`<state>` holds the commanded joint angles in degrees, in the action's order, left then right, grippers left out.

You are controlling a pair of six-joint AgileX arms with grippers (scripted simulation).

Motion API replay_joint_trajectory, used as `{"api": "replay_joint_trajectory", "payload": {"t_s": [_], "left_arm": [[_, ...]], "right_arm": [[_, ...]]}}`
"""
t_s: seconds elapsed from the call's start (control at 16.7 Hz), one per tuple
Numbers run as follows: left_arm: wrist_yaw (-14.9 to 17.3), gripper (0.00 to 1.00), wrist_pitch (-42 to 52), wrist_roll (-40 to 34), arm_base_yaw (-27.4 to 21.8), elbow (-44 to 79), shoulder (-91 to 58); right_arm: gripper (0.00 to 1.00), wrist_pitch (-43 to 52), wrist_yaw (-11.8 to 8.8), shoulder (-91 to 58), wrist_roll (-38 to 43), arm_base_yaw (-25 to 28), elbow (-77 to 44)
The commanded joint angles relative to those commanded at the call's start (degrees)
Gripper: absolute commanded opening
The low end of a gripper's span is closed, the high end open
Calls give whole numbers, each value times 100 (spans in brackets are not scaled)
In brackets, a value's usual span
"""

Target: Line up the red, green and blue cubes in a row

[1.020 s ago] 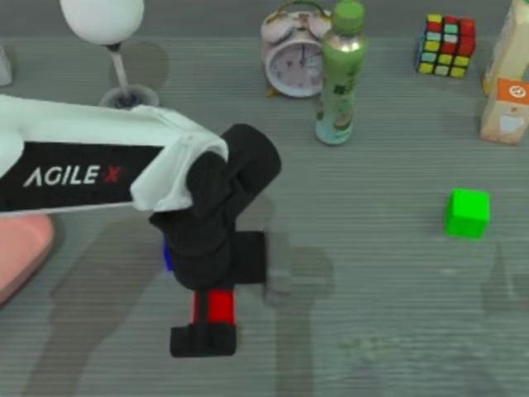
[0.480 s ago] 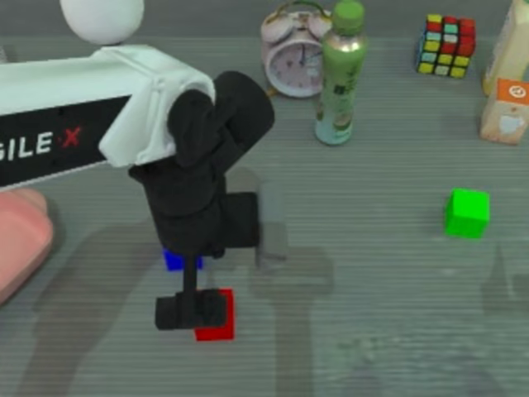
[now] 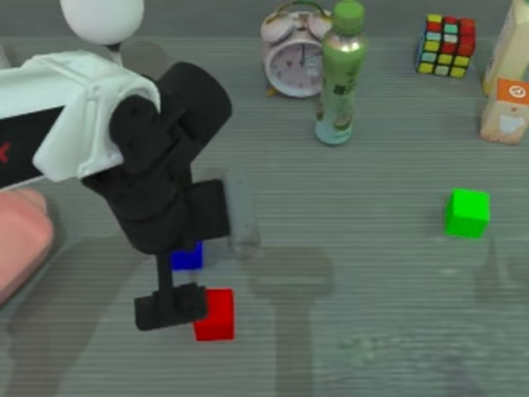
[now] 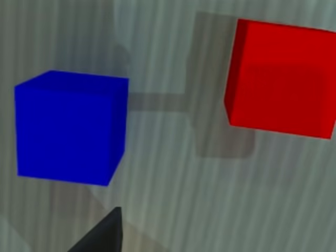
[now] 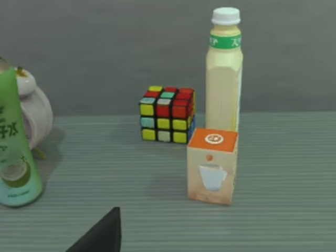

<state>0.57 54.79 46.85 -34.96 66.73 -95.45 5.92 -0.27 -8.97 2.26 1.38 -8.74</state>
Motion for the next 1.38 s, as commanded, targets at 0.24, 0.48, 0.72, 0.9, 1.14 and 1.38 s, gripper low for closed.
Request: {"api": "replay_joint_trajectory", "payload": {"t_s": [0.24, 0.48, 0.72, 0.9, 1.14, 1.38], "left_arm": [[-59, 100, -824, -663, 676, -1202, 1435], [-94, 100, -1807, -1579, 1508, -2756, 3338], [-98, 100, -2870, -2597, 2318, -4348, 5424], [-88, 100, -3678, -3324, 2828, -5339, 6919], [-71, 100, -4697, -4141, 3329, -6240, 8574], [-59, 100, -5380, -4621, 3580, -6633, 9440]], "right_arm": [[100, 1016, 8, -1801, 378, 181, -1517], [100, 2294, 24, -4314, 832, 396, -3330], [100, 3603, 32, -6932, 1288, 623, -5124], [100, 4475, 34, -8569, 1601, 779, -6342], [100, 5343, 36, -10134, 1933, 941, -7680], [100, 5786, 39, -11015, 2120, 1029, -8479]]}}
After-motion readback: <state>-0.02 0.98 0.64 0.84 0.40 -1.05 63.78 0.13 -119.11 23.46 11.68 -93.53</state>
